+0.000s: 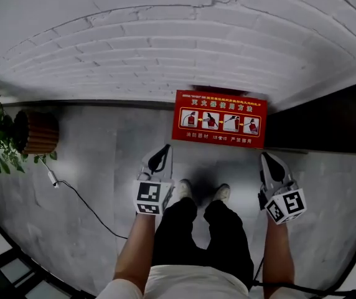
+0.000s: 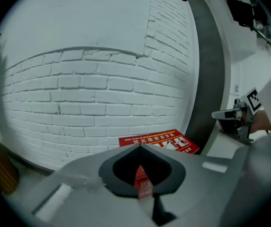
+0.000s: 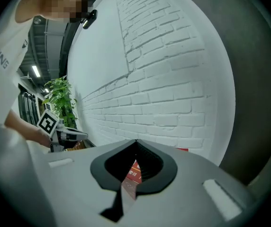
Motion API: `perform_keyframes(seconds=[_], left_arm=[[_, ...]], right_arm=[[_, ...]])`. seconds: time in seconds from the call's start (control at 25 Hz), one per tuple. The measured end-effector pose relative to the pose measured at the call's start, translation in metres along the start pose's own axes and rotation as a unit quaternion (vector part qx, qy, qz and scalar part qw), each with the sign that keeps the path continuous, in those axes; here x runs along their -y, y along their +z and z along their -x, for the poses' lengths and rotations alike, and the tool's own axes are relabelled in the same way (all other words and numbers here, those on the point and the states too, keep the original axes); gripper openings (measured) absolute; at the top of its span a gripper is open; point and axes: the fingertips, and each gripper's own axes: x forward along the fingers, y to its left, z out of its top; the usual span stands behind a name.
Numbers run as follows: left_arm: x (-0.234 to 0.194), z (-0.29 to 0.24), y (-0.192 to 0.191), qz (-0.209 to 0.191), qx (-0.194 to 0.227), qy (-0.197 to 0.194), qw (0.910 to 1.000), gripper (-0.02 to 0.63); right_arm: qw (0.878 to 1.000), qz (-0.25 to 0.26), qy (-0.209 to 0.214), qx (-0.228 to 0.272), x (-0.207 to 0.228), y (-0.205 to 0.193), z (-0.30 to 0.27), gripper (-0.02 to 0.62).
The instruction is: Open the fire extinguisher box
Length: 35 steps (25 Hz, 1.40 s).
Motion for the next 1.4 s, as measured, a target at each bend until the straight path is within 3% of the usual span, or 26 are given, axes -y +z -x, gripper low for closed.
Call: perform_keyframes(seconds=[0.2,0.48,0.6,0.64,0.68,0.8,1.04,1.16,1.4], left_arm=[[-0.007,-0.028,-0.057,-0.016,0.013,0.001,0.9998,0.003],[-0.013,-0.060,-0.102,-0.052,0.034,0.009,0.9980,0.003],[-0.025,-0.067,-0.114,-0.061,0.033,-0.006,0.9976,0.014],[-0.026,-0.069,-0.117,-0.062,0.029,-0.015,0.9975,0.094],[-0.027,-0.070,-0.119,-0.063,0.027,-0.022,0.9974,0.129],[-0.024,-0.077,-0.122,-0.077,0.019,-0.037,0.9962,0.176],[-0.025,-0.096,-0.124,-0.078,0.015,-0.054,0.9954,0.189],[-0.023,-0.097,-0.125,-0.068,0.020,-0.067,0.9952,0.156],[-0.022,-0.095,-0.122,-0.072,0.017,-0.070,0.9948,0.152]], right_arm=[[1.000,-0.008,0.005,0.008,0.006,-0.044,-0.006,0.005],[1.000,-0.003,0.018,-0.007,0.002,-0.101,-0.017,0.005],[1.000,-0.011,0.021,-0.018,-0.002,-0.114,-0.016,0.005],[0.999,-0.014,0.021,-0.022,-0.003,-0.118,-0.016,0.005],[0.999,-0.017,0.022,-0.027,-0.005,-0.121,-0.015,0.005],[0.999,-0.024,0.025,-0.035,-0.009,-0.127,-0.015,0.005],[0.998,-0.032,0.033,-0.040,-0.013,-0.131,-0.020,0.005],[0.998,-0.036,0.036,-0.043,-0.014,-0.134,-0.021,0.005],[0.997,-0.039,0.042,-0.046,-0.021,-0.137,-0.022,0.005]])
